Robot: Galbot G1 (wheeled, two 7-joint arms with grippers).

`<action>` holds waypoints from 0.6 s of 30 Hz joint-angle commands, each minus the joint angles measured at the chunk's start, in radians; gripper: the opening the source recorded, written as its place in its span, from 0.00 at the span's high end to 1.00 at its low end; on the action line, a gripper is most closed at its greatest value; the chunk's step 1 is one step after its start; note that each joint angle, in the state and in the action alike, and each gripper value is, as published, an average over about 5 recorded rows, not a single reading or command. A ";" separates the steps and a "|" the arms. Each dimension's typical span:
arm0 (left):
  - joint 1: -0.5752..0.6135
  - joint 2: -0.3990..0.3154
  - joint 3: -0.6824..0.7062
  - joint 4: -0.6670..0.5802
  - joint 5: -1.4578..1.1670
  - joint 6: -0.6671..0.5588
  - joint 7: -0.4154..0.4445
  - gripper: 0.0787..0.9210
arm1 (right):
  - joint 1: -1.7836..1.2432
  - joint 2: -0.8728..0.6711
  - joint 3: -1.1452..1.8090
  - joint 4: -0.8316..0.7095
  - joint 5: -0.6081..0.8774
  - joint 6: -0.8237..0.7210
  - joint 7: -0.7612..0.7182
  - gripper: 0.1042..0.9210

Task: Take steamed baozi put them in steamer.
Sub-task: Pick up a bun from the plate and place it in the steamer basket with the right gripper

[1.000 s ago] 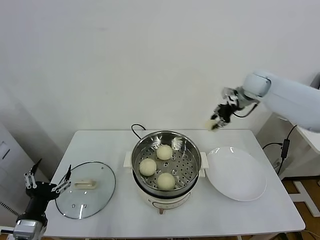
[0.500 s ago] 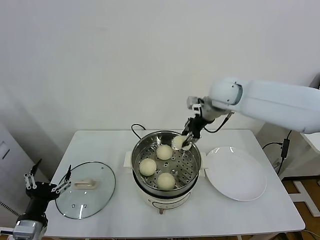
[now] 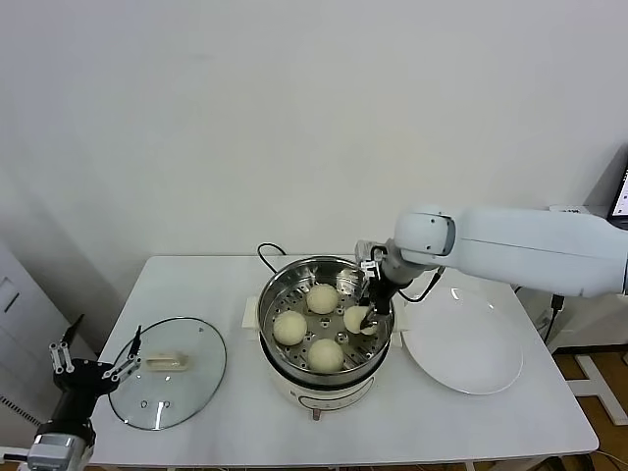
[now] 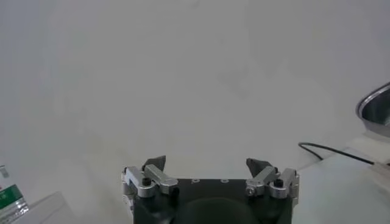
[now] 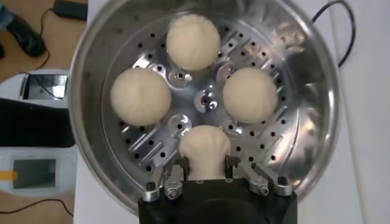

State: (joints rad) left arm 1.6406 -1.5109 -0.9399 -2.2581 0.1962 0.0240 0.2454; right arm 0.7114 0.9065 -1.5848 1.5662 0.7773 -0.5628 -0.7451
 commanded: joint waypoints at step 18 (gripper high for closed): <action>0.000 0.002 0.006 -0.001 -0.002 0.000 0.001 0.12 | 0.058 -0.028 0.148 -0.091 0.202 0.024 0.001 0.14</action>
State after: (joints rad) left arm 1.6398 -1.5107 -0.9366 -2.2579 0.1948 0.0223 0.2456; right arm 0.7161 0.8960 -1.5236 1.5278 0.8361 -0.5660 -0.7150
